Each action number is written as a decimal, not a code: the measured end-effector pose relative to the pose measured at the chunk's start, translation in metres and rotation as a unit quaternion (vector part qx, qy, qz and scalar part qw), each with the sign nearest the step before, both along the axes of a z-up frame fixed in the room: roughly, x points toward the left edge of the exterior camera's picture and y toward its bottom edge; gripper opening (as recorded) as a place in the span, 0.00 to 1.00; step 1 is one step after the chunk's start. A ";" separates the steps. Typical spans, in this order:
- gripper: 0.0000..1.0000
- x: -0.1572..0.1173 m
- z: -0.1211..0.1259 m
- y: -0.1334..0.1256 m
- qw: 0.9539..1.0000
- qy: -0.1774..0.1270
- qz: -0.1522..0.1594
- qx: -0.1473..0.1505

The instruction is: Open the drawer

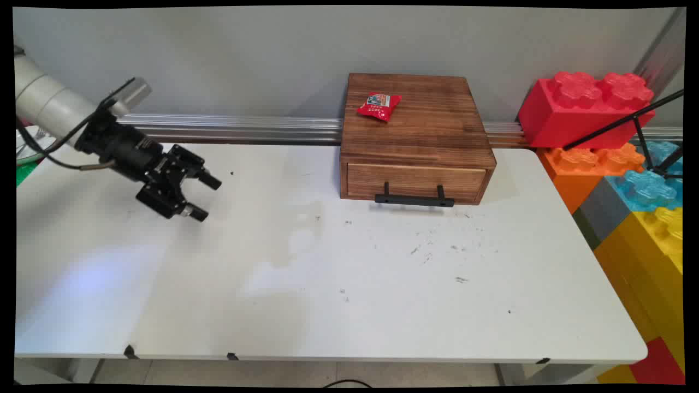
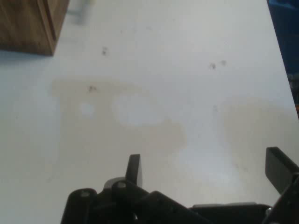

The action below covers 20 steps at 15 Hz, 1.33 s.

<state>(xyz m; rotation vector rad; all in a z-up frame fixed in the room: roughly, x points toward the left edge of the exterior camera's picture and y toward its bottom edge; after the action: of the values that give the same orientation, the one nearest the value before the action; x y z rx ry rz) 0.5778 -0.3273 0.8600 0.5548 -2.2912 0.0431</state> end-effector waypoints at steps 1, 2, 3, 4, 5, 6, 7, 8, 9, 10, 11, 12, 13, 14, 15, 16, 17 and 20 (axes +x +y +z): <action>1.00 -0.006 0.006 -0.004 1.000 0.001 0.003 -0.004; 1.00 -0.014 0.013 -0.009 1.000 0.002 0.006 -0.008; 1.00 -0.024 0.021 -0.016 1.000 0.001 0.007 -0.015; 1.00 -0.034 0.027 -0.023 1.000 0.000 0.008 -0.022; 1.00 -0.046 0.035 -0.031 1.000 -0.003 0.008 -0.029; 1.00 -0.060 0.042 -0.039 0.999 -0.006 0.009 -0.035; 1.00 -0.073 0.049 -0.047 0.999 -0.009 0.010 -0.040; 1.00 -0.087 0.054 -0.054 0.999 -0.012 0.010 -0.045; 1.00 -0.103 0.059 -0.063 0.999 -0.017 0.009 -0.050; 1.00 -0.119 0.063 -0.071 0.998 -0.022 0.006 -0.056; 1.00 -0.136 0.065 -0.080 0.998 -0.029 0.002 -0.061; 1.00 -0.151 0.067 -0.088 0.997 -0.035 -0.002 -0.065; 1.00 -0.167 0.067 -0.097 0.997 -0.043 -0.007 -0.071; 1.00 -0.180 0.067 -0.104 0.996 -0.050 -0.012 -0.075; 1.00 -0.189 0.066 -0.108 0.995 -0.055 -0.015 -0.077; 1.00 -0.202 0.064 -0.114 0.995 -0.063 -0.021 -0.080; 1.00 -0.211 0.062 -0.118 0.994 -0.068 -0.024 -0.081; 1.00 -0.249 0.050 -0.138 0.991 -0.091 -0.041 -0.085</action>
<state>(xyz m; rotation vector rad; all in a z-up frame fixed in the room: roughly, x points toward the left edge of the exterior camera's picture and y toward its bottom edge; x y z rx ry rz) 0.3287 -0.4648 0.9099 0.3805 -2.4564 0.2556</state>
